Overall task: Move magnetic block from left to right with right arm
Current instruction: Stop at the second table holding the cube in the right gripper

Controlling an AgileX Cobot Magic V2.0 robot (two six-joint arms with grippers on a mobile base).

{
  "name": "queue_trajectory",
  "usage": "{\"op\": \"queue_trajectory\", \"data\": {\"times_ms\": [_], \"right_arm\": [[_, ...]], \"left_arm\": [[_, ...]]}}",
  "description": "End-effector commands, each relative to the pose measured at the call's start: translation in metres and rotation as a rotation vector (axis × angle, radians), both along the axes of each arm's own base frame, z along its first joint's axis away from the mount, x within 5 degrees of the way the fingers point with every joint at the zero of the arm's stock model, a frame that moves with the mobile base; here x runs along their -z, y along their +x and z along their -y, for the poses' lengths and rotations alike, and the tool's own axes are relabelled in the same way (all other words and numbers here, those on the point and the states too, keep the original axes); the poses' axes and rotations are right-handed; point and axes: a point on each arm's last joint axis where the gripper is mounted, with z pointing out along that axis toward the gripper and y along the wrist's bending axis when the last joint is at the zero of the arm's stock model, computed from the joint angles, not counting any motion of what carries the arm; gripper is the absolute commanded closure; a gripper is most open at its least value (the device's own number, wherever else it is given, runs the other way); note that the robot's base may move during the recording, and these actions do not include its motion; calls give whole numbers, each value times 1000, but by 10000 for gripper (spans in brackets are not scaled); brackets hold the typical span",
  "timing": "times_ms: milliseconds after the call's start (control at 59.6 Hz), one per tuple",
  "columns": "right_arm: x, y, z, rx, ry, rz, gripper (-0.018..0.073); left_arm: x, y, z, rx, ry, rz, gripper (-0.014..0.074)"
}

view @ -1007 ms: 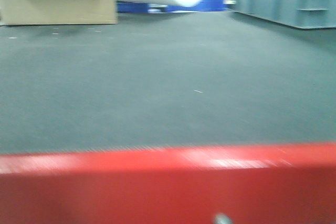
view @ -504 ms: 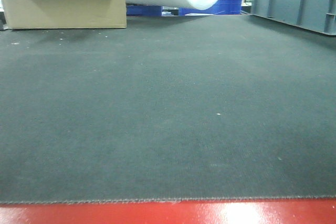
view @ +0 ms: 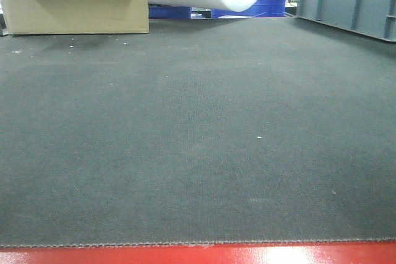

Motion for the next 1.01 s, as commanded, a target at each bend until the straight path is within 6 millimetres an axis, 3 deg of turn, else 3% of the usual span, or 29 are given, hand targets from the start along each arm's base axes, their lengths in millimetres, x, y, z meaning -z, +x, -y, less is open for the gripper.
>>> {"op": "queue_trajectory", "data": {"times_ms": [0,269,369,537,755,990], "right_arm": [[-16,0,-1,-2,4,104,473],[-19,2,-4,-28,44,120,473],[-26,15,-10,-33,34,98,473],[-47,64,-35,-94,-42,33,473],[-66,135,-92,-259,-146,-98,473],[-43,202,-150,-331,-264,-352,473]], "left_arm": [[-6,-1,0,5,-13,94,712],[-6,-1,0,5,-13,94,713],[-6,-1,0,5,-13,94,713],[-6,-1,0,5,-13,94,713],[-6,-1,0,5,-13,94,713],[-6,-1,0,5,-13,94,713]]}}
